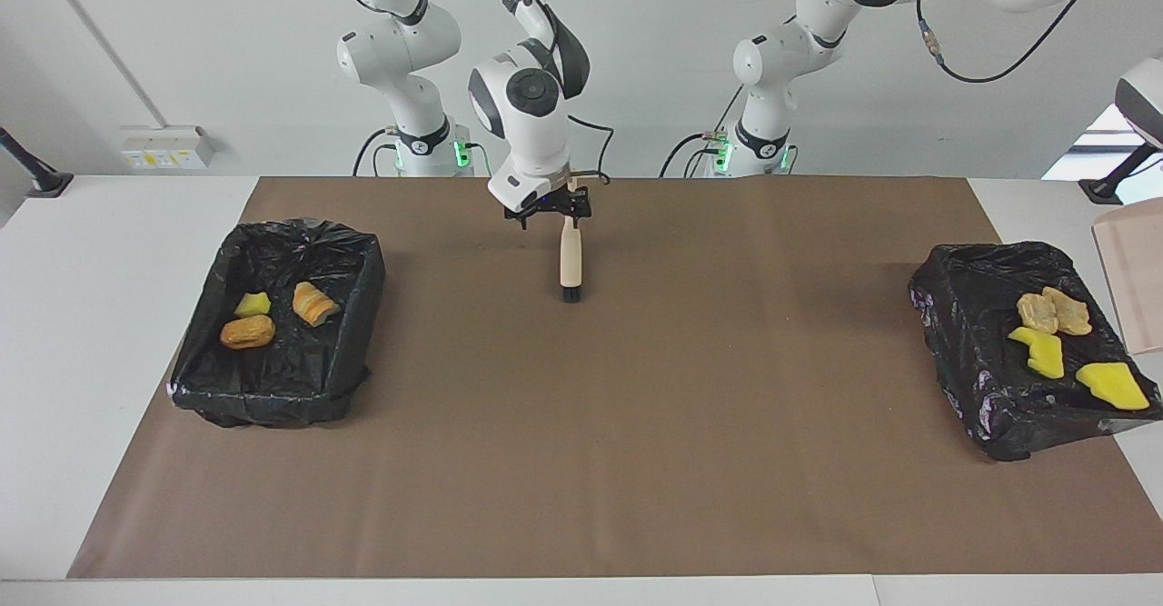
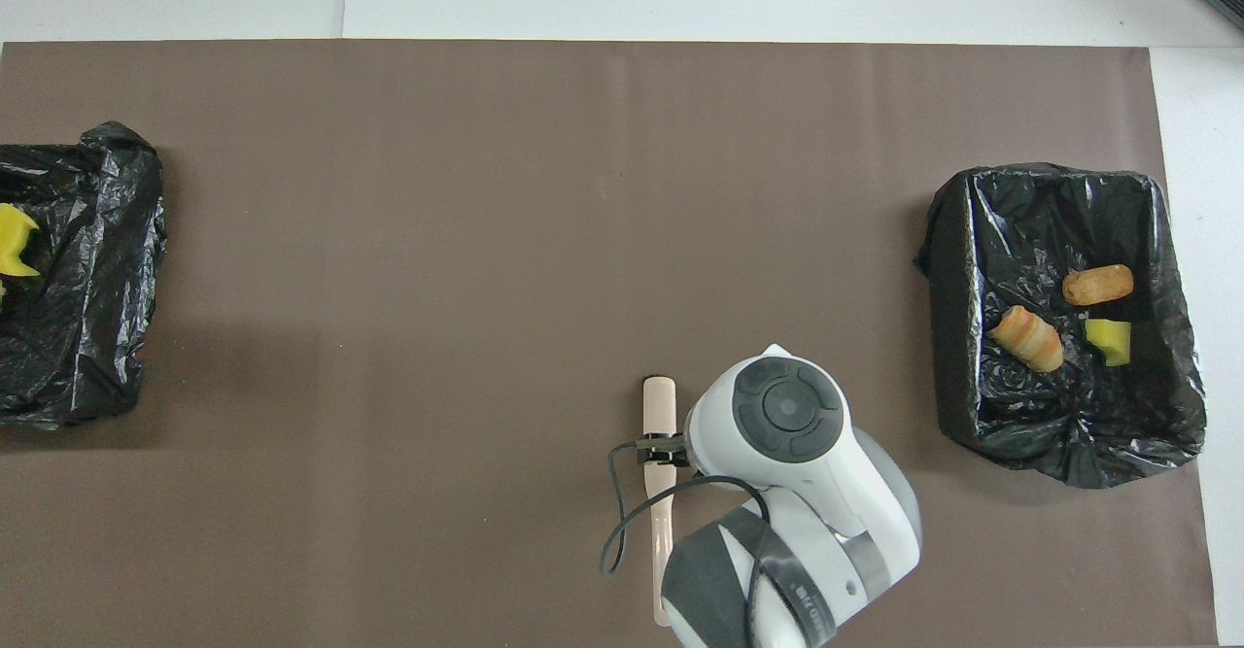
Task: Sweep and dump trash in bin
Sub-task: 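Lay the brush on the table and withdraw the right gripper, then bring the empty dustpan back and set it on the table with the left gripper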
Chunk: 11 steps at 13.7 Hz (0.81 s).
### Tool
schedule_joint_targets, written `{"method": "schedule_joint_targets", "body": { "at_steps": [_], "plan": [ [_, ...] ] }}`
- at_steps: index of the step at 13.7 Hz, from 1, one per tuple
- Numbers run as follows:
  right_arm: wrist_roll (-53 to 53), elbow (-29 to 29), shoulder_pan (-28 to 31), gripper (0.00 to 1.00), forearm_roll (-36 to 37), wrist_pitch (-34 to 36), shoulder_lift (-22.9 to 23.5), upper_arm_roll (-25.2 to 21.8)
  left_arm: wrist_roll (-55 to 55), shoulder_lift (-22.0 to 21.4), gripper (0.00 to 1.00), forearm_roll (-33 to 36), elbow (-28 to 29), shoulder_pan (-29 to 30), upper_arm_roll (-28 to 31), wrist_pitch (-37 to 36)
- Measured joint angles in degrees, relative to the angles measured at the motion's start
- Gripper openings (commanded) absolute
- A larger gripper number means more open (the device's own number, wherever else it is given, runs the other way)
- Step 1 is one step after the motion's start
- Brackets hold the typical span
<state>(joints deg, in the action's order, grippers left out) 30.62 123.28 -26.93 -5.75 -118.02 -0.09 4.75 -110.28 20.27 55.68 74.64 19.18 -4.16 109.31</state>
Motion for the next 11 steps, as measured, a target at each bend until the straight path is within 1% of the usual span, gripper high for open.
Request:
{"method": "schedule_joint_targets", "body": {
  "at_steps": [2,3,5,7,9,11],
  "plan": [
    [-0.8,-2.97,3.92,1.0,2.06,0.12,0.01,-0.12,3.73,-0.63,0.0,-0.69,0.03,-2.67,-0.33,-3.12],
    [-1.21,-4.33,5.75,1.0,2.82,0.6,0.02,-0.14,6.26,-0.78,0.0,-2.08,0.04,-4.65,-0.47,-5.17],
    [-4.03,-7.33,9.4,1.0,3.98,2.73,0.02,-0.22,11.18,-0.84,0.0,-7.7,0.11,-9.54,-0.64,-9.38],
    [-6.86,-10.46,13.0,1.0,4.85,4.97,-0.02,-0.28,15.86,-0.85,0.0,-12.66,0.36,-13.59,-0.73,-11.84],
    [-8.86,-13.93,16.27,1.0,4.91,7.87,-0.17,-0.35,22.37,-0.79,0.0,-18.46,1.33,-16.95,-0.79,-12.73],
    [-9.91,-17.11,18.48,1.0,4.98,11.37,-0.62,-0.42,31.69,-0.49,0.0,-24.01,3.5,-20.65,-0.87,-12.83]
  ]
}}
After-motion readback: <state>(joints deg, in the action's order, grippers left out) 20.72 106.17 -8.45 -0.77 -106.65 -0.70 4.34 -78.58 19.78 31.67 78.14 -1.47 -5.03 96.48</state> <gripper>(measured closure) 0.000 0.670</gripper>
